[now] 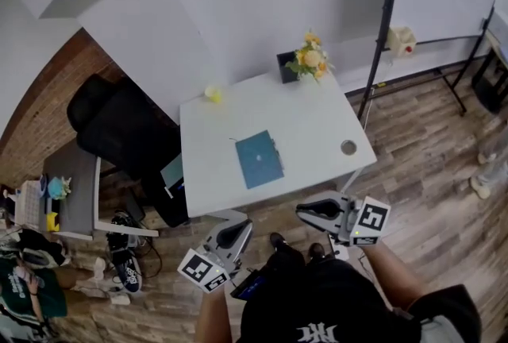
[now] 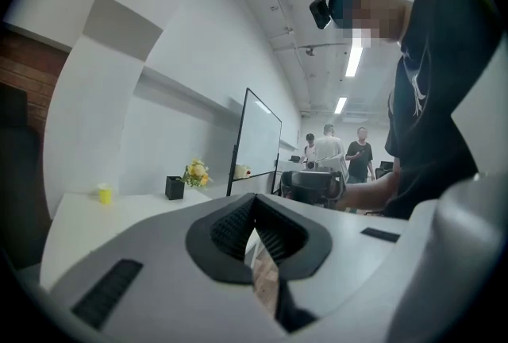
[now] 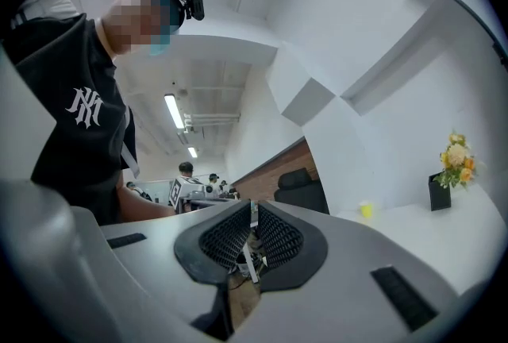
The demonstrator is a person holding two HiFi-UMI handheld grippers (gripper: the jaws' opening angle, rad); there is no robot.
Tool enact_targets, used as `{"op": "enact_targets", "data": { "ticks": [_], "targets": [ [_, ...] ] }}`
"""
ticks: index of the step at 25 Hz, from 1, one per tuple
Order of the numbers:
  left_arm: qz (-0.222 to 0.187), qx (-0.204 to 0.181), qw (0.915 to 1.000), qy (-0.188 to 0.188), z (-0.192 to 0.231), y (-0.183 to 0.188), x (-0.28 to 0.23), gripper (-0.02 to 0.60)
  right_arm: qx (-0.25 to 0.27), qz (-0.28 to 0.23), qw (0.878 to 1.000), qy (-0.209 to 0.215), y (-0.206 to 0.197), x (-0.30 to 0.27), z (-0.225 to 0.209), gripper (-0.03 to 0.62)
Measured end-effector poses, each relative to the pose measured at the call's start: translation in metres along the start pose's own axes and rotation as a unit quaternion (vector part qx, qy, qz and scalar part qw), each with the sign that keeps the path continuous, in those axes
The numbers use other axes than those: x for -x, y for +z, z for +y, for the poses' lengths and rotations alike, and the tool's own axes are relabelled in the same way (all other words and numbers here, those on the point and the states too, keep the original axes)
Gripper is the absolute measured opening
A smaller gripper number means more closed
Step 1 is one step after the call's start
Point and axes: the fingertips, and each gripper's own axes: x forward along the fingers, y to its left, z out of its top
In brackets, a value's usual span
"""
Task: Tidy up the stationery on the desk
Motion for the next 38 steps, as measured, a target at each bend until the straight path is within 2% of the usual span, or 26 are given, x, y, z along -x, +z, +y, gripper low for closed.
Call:
{"op": "enact_targets", "data": {
  "ticks": [3, 7, 12, 20, 22, 25, 28, 32, 38],
  "targets": [
    [-0.011, 0.015, 0.9998, 0.004, -0.011, 0.001, 0.012, 0.003, -0.002, 0.022, 1.000, 0.008, -0.016, -0.004, 0.019, 0.051],
    [-0.008, 0.005, 0.9999, -0.008, -0.028, 0.002, 0.024, 0.003, 0.003, 0.034, 0.999, 0.024, -0.020, -0.015, 0.050, 0.051],
    [-0.008, 0.012, 0.9991, -0.039, -0.052, -0.003, 0.040, 0.003, 0.012, 0.046, 0.999, 0.001, -0.021, -0.022, 0.074, 0.049],
    [-0.003, 0.020, 0.9970, -0.074, -0.092, -0.017, 0.108, 0.003, -0.007, 0.041, 0.999, -0.021, -0.036, -0.037, 0.137, 0.048],
    [0.004, 0.012, 0.9964, -0.084, -0.101, -0.026, 0.122, 0.003, -0.017, 0.034, 0.999, -0.026, -0.041, -0.037, 0.150, 0.048],
    [-0.001, -0.007, 0.9969, -0.078, -0.099, -0.029, 0.138, 0.003, -0.013, 0.036, 0.999, -0.032, -0.048, -0.037, 0.164, 0.048],
    [-0.006, 0.012, 0.9971, -0.075, -0.097, -0.031, 0.149, 0.003, -0.014, 0.038, 0.999, -0.020, -0.052, -0.038, 0.179, 0.048],
    [0.023, -0.014, 0.9951, -0.095, -0.109, -0.039, 0.156, 0.003, -0.016, 0.050, 0.999, -0.014, -0.059, -0.042, 0.182, 0.044],
    [0.028, -0.020, 0.9962, -0.080, -0.097, -0.021, 0.158, 0.003, 0.012, 0.048, 0.999, -0.002, -0.027, -0.043, 0.170, 0.043]
  ]
}}
